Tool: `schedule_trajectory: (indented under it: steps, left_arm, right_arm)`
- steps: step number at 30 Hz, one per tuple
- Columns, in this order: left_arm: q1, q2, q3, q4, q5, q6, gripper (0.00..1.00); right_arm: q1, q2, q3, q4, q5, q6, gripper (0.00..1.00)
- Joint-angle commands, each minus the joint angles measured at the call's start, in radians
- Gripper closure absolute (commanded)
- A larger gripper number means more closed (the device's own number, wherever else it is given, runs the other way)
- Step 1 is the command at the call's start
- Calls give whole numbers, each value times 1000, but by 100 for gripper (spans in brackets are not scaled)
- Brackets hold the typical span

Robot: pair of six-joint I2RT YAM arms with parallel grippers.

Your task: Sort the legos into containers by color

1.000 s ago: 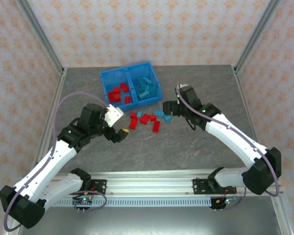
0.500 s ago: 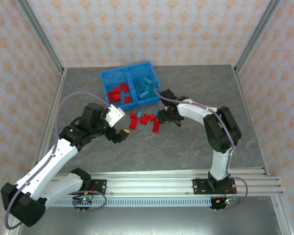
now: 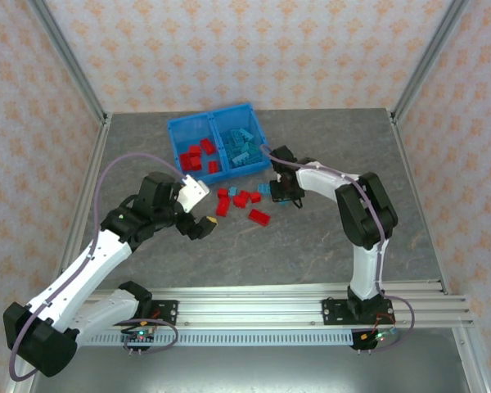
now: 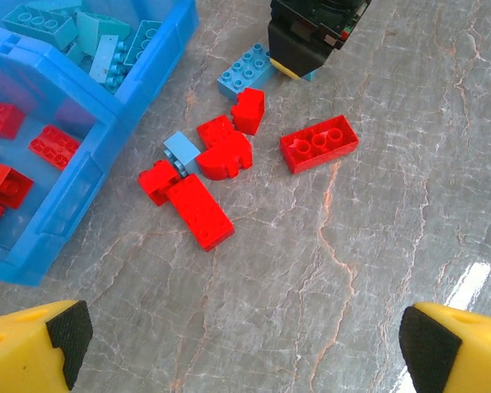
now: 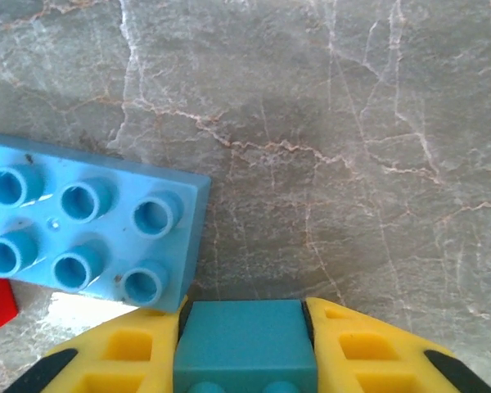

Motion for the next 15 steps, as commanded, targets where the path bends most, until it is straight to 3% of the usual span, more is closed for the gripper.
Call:
schedule_trajectory:
  steps: [1,9,15]
  left_arm:
    - [5,-10,4,-12,16,13,0]
    - [5,-54,-8,26,111,15,0]
    - [6,-80,-17,43,130,14,0]
  right_arm:
    - [6,-111,-59,-12,-21,63,71]
    - [79,-428,-134,35,-42,138,71]
    - [147,-420,27,94,-20,160,70]
